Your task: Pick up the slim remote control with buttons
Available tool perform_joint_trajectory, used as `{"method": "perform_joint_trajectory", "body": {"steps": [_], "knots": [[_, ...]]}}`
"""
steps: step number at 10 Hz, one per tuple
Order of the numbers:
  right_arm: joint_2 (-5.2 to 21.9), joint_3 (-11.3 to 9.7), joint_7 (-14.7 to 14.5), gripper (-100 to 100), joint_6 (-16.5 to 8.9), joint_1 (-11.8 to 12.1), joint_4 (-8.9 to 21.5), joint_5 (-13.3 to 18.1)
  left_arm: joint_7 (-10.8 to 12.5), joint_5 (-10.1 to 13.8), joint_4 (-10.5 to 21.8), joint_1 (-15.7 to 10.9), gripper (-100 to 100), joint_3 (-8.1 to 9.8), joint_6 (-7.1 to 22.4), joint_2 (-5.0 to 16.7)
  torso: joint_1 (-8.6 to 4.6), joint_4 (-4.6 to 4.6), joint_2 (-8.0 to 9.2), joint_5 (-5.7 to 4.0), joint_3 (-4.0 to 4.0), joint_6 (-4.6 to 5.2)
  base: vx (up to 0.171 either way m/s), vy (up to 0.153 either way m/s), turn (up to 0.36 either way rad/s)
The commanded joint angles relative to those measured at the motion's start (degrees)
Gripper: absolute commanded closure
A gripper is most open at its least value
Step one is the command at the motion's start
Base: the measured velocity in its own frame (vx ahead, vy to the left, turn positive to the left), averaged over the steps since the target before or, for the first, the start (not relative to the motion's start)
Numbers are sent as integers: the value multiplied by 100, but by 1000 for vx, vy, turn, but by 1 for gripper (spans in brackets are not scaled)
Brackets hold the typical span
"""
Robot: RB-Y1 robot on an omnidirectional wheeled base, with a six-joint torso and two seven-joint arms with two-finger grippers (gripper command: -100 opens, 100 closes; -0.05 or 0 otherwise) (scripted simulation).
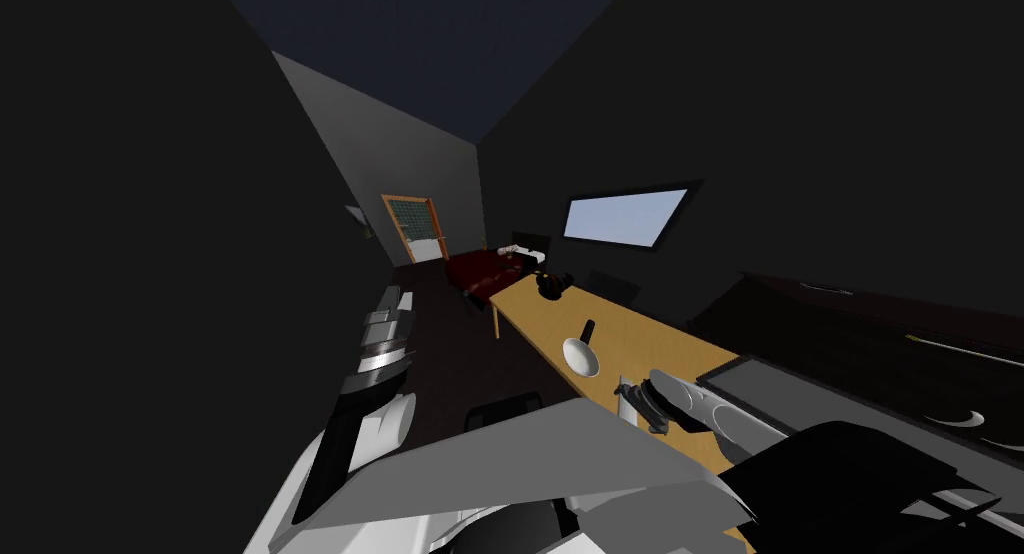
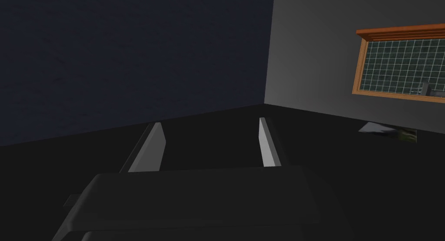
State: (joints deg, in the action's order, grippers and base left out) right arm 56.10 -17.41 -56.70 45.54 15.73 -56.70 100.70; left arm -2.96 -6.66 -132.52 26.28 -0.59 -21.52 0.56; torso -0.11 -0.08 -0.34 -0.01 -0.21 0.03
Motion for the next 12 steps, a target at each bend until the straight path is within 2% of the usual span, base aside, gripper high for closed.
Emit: {"method": "perform_joint_trajectory", "body": {"steps": [1,2,3,4,5,7,8,10,11,12], "knots": [[6,-18,-14,-100,26,38,55,205,0,0,0,0,0,0,0,0,0,0,0,0,0,0,96,-35,120],[-5,-24,-37,-100,35,61,106,303,0,0,0,0,0,0,0,0,4,0,-1,0,-1,-1,86,-22,99],[-49,-22,-123,-100,30,-38,230,207,0,0,0,0,0,0,0,0,8,0,1,2,0,0,37,-12,19],[-51,-22,-147,0,37,-44,250,214,0,0,0,0,0,0,0,0,14,3,16,3,8,2,7,-3,-1],[-123,46,-277,-100,30,-102,477,158,0,0,0,-1,0,0,0,0,18,6,28,4,15,3,-16,2,126],[-269,180,-542,-100,18,-217,873,48,0,0,0,-2,0,-1,0,-1,21,11,50,5,28,-1,-65,2,198],[-269,180,-542,-100,18,-217,938,48,0,0,0,-2,0,-1,0,-1,20,13,60,4,34,1,-52,0,41],[-415,315,-807,-100,6,-333,1399,-62,0,0,0,-2,0,-1,0,-1,20,12,54,4,31,1,-48,7,136],[-487,382,-940,-100,0,-390,1547,-117,0,0,0,-2,0,-1,0,-1,22,12,56,5,32,3,-63,9,179],[-487,382,-940,-100,0,-390,1629,-117,0,0,0,-2,0,-1,0,-1,23,13,58,5,33,1,-40,3,87]]}}
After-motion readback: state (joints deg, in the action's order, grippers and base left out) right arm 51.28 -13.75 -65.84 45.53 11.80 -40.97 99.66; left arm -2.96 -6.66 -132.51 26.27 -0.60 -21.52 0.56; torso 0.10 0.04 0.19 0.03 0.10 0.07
